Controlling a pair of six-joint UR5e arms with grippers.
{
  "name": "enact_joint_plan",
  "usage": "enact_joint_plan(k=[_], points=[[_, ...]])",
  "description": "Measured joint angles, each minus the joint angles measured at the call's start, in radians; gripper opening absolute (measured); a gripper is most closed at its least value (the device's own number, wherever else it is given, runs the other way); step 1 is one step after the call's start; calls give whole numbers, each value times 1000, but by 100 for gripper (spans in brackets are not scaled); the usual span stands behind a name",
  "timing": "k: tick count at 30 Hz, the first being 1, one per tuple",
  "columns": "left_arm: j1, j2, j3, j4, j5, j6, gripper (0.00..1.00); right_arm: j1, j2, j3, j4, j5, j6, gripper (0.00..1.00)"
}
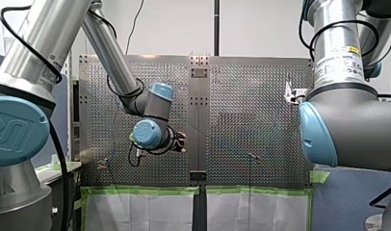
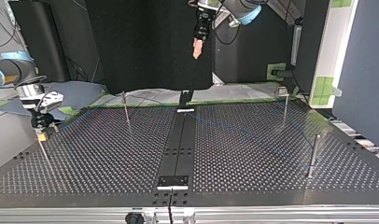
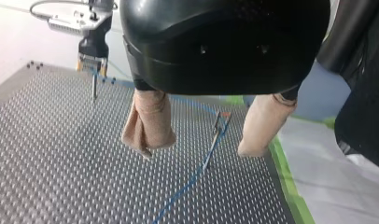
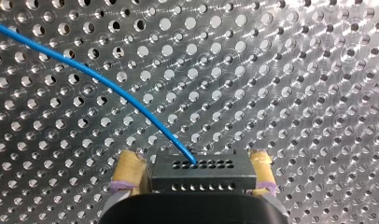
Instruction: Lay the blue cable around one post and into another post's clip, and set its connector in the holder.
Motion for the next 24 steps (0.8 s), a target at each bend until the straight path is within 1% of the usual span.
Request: enact_joint_plan(k=[8, 12, 17, 24], points=[[16, 0, -69, 69, -67, 3, 98, 0, 0, 0, 0, 0, 0, 100], [18, 0, -98, 103, -101, -14, 98, 0, 0, 0, 0, 0, 0, 100], [18, 0, -111, 149, -142, -34, 98, 0, 0, 0, 0, 0, 0, 100], [21, 0, -113, 210, -156, -44, 98, 0, 0, 0, 0, 0, 0, 100]])
